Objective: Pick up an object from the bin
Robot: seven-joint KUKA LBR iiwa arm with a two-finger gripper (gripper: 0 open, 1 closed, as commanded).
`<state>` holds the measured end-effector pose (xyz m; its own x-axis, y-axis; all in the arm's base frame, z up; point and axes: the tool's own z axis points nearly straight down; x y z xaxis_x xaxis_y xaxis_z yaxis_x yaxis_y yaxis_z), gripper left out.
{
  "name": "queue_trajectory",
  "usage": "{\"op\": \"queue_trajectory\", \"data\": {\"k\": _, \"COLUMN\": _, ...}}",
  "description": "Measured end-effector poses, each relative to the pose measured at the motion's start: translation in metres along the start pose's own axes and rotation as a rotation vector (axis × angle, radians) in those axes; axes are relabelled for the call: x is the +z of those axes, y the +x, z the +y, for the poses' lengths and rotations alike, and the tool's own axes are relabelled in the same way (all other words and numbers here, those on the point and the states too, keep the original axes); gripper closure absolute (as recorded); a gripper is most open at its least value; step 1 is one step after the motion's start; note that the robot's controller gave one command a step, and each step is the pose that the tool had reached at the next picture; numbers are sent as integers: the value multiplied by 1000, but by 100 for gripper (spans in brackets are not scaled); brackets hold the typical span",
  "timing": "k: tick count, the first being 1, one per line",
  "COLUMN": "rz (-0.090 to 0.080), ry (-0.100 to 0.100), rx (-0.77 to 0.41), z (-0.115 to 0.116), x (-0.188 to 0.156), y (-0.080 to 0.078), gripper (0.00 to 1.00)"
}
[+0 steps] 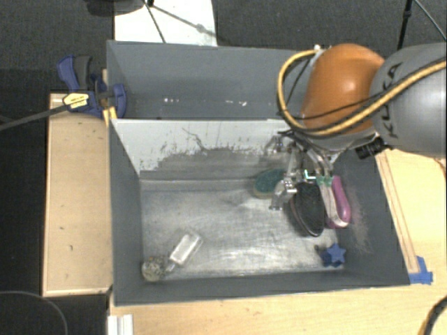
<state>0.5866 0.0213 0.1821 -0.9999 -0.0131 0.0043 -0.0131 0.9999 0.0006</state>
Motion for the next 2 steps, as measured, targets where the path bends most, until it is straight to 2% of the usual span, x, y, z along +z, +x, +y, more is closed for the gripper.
{"op": "queue_trajectory", "data": {"k": 1, "rz": -15, "ry": -6, "rx": 173, "z": -74, "x": 88, "y": 27, "gripper": 0}}
{"op": "queue_trajectory", "data": {"k": 2, "rz": -2, "ry": -5, "rx": 395, "z": -117, "x": 87, "y": 67, "gripper": 0}}
